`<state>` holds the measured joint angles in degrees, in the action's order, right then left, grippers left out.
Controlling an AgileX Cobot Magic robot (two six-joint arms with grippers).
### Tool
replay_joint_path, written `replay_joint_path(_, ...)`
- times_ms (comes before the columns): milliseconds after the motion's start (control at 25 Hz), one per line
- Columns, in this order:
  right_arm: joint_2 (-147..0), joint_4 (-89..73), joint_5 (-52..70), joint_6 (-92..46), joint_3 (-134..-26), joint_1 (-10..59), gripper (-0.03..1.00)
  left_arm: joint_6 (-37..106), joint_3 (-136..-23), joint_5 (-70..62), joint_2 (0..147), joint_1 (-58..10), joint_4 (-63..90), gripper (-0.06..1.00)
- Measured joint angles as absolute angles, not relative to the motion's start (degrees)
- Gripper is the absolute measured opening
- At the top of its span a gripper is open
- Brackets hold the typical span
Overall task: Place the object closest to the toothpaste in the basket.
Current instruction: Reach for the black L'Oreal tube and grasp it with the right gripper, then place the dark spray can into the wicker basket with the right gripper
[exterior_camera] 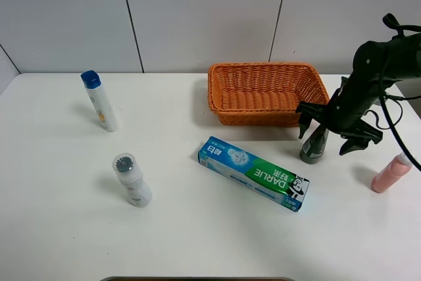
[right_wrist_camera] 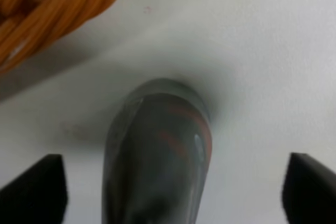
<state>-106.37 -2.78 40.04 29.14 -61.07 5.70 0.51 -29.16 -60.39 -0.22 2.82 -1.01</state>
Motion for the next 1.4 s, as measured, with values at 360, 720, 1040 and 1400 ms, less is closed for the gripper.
replay_joint_path(360, -106.4, -2.8, 39.6, 29.1, -61.1, 5.7, 0.35, 0.5, -29.2, -60.4, -0.2, 2.8, -1.0, 0.94)
replay_joint_path(720, -106.4, -2.8, 39.1, 29.1, -61.1, 5.7, 0.35, 0.5, -29.2, -60.4, -0.2, 2.8, -1.0, 0.94)
replay_joint_path(1040, -106.4, -2.6, 39.0, 29.1, -61.1, 5.7, 0.35, 0.5, -29.2, -60.4, -0.2, 2.8, -1.0, 0.94)
replay_joint_path(1400, -104.9, -1.7, 41.7, 28.4, -61.2, 5.7, 0.35, 0.5, -29.2, -60.4, -0.2, 2.8, -1.0, 0.94)
